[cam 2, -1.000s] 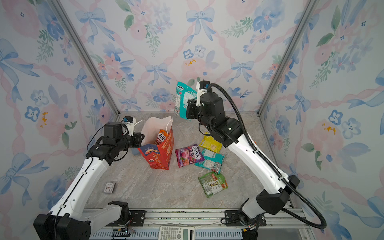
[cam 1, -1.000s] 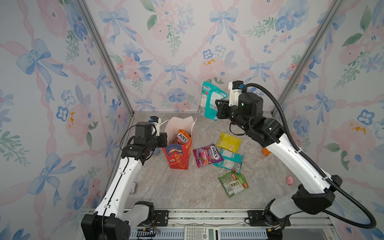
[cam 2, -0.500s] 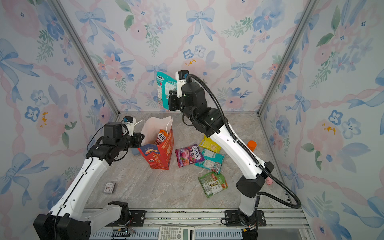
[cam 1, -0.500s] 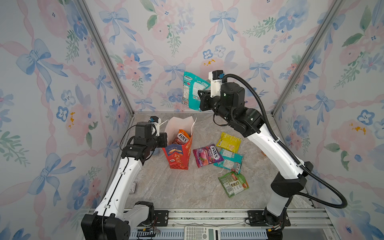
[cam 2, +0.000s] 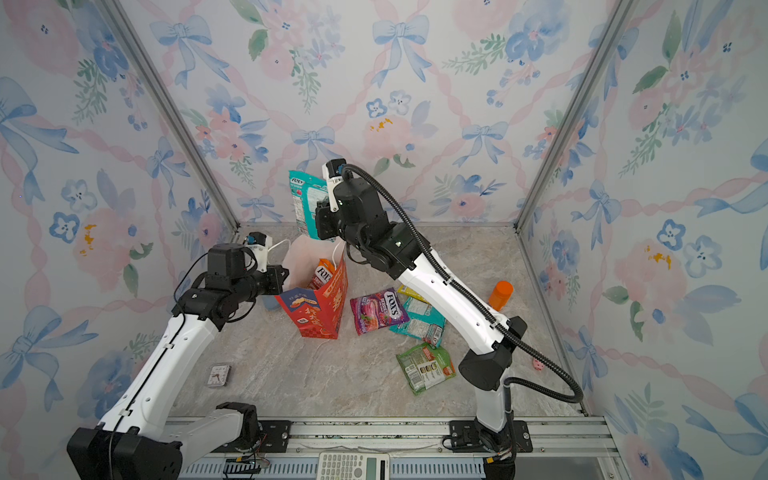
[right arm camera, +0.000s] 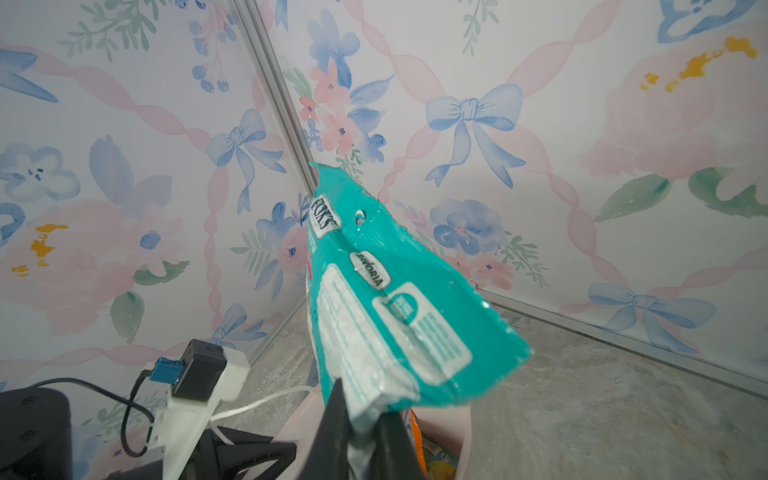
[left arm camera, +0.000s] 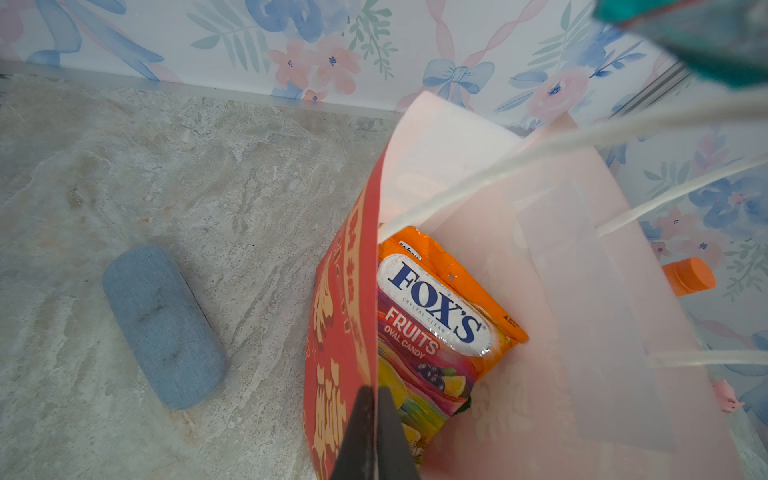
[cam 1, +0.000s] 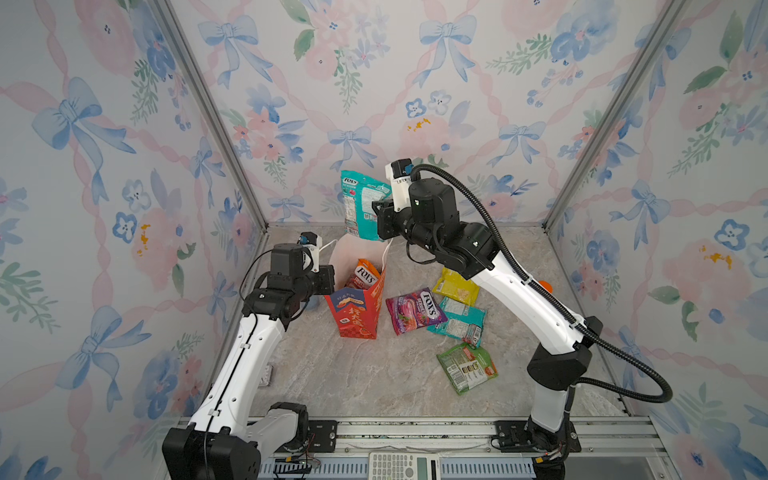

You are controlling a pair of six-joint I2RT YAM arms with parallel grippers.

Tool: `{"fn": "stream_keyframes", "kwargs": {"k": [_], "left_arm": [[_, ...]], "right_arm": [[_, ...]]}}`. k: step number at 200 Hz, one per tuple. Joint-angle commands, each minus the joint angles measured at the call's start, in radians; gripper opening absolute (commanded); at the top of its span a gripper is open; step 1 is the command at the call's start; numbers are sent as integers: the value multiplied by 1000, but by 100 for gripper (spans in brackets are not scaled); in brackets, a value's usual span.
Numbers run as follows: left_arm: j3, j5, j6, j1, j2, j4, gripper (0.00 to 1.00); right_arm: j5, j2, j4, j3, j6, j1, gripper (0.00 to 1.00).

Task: Place the snacks into the paper bag
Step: 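Carry the teal FOX'S bag with the right gripper over the paper bag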

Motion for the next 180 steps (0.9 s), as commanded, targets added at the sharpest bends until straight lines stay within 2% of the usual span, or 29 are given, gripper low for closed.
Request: {"fn": "stream_keyframes", "kwargs": {"k": [1,107,180], "left_arm": [[5,9,25,-3,-16,4,0],[10,9,25,-2,-17,4,0],[8,7,26,-2,-21,3,0]], "right_arm": [[17,-53,43,-50,11,11,0],[-3,-152,100,-257,88,20,0],[-49,-113,125,-258,138,32,0]]}}
